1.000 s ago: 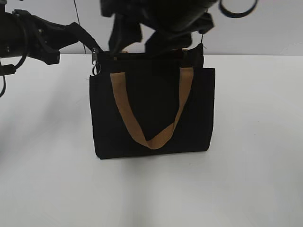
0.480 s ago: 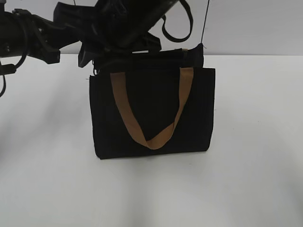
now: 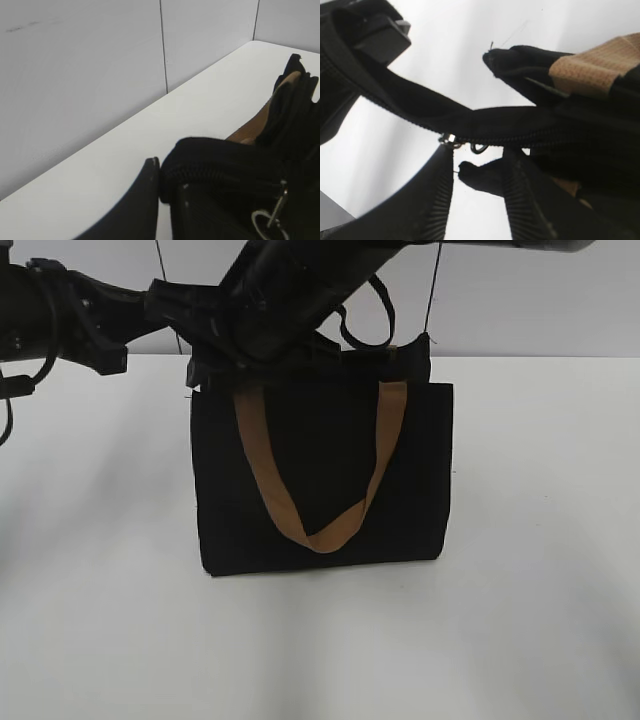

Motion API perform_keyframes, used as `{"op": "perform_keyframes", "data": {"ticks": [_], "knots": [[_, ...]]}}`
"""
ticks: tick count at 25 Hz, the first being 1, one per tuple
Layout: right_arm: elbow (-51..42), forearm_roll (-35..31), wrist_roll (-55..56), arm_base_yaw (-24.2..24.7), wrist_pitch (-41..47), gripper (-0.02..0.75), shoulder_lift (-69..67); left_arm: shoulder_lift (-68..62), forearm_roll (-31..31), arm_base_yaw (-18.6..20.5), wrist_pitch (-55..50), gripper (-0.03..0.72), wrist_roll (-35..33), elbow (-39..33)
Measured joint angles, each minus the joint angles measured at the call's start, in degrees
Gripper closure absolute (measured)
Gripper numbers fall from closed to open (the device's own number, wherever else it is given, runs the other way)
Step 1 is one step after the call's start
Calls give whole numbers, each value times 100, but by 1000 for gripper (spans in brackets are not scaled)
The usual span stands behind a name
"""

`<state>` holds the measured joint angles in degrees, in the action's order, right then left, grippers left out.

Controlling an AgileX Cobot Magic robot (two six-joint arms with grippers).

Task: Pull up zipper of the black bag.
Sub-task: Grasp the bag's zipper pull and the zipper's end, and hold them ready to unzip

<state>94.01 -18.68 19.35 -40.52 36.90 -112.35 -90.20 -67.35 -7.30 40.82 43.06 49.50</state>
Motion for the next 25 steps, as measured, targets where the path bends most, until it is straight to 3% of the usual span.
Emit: {"op": "perform_keyframes", "data": {"ticks": [8, 15, 25], "knots": [[18, 7, 364, -24, -181, 475, -149, 0, 0, 0, 91, 666, 0, 0], [18, 7, 454, -125, -302, 401, -154, 0, 12, 0, 325, 666, 0, 0], [18, 163, 478, -125, -302, 393, -30, 0, 64, 0, 506, 667, 49, 0]]}}
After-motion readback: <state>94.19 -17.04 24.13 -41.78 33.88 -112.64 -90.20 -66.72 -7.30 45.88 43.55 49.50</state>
